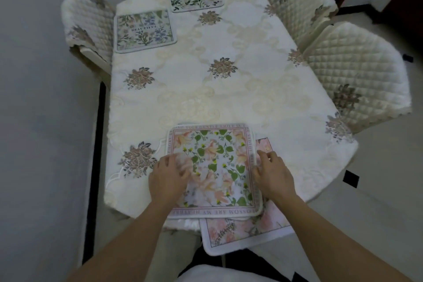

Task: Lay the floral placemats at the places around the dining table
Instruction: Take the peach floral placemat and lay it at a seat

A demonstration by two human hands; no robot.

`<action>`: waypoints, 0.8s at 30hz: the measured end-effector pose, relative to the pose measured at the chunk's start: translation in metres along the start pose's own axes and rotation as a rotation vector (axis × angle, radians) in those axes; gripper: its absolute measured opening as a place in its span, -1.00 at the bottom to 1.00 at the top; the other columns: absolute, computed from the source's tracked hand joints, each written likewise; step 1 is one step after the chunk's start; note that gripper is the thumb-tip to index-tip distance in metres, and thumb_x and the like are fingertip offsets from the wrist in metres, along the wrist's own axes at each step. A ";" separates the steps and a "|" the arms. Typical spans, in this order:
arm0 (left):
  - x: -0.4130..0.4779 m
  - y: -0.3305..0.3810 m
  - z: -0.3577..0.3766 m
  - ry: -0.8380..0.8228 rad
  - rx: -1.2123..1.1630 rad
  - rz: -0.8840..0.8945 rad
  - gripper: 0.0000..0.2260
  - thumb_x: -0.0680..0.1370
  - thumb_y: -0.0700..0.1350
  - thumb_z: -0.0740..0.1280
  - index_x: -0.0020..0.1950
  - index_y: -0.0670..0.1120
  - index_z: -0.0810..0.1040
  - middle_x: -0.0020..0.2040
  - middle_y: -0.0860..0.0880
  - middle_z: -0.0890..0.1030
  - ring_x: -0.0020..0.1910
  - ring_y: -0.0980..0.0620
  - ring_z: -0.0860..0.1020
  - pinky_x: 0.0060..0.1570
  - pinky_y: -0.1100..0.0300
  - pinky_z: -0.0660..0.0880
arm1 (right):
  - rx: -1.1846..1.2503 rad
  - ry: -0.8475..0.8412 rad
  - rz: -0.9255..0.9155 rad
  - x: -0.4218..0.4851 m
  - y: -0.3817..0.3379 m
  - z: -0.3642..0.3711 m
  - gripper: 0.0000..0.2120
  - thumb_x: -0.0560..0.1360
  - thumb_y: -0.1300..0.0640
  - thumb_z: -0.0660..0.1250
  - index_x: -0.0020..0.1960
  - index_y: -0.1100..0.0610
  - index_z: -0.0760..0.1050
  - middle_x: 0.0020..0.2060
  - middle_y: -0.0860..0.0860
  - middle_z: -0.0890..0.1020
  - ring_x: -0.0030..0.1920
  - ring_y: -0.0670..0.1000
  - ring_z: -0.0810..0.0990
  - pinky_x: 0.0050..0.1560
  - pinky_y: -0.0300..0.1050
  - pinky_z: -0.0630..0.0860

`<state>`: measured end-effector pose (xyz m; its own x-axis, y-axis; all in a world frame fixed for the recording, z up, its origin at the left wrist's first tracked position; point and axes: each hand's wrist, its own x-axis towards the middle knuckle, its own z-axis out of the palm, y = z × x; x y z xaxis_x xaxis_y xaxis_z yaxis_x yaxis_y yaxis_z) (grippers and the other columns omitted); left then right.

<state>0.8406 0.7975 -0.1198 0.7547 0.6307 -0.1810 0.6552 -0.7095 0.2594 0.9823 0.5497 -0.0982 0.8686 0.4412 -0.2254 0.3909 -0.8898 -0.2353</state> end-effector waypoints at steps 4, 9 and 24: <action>0.002 -0.005 0.004 -0.024 -0.034 -0.108 -0.48 0.50 0.16 0.34 0.37 -0.07 0.40 0.26 -0.15 0.46 0.19 -0.14 0.45 0.07 -0.02 0.50 | 0.078 -0.049 0.028 0.005 -0.003 0.009 -0.57 0.62 -0.05 0.13 0.44 0.08 0.30 0.20 0.12 0.47 0.11 0.16 0.50 -0.06 0.05 0.56; 0.001 -0.006 0.006 0.005 -0.111 -0.150 -0.48 0.50 0.14 0.41 0.30 -0.17 0.43 0.21 -0.22 0.44 0.15 -0.18 0.43 0.12 -0.05 0.47 | 0.141 -0.053 0.050 0.007 -0.007 0.021 -0.61 0.60 -0.03 0.16 0.37 0.11 0.34 0.11 0.13 0.50 0.04 0.16 0.48 -0.10 0.04 0.52; 0.016 -0.009 0.002 -0.081 -0.619 -0.261 -0.74 0.62 -0.02 0.30 0.18 -0.18 0.49 0.01 -0.07 0.58 -0.08 -0.07 0.52 -0.14 0.13 0.39 | 0.649 -0.054 0.348 0.025 -0.025 0.025 -0.82 0.62 0.05 0.23 0.12 0.14 0.36 -0.06 0.08 0.59 -0.12 0.10 0.61 -0.12 0.11 0.61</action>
<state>0.8469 0.8137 -0.1271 0.5903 0.7145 -0.3756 0.6938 -0.2112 0.6885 0.9870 0.5858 -0.1213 0.8869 0.1660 -0.4311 -0.1779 -0.7385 -0.6503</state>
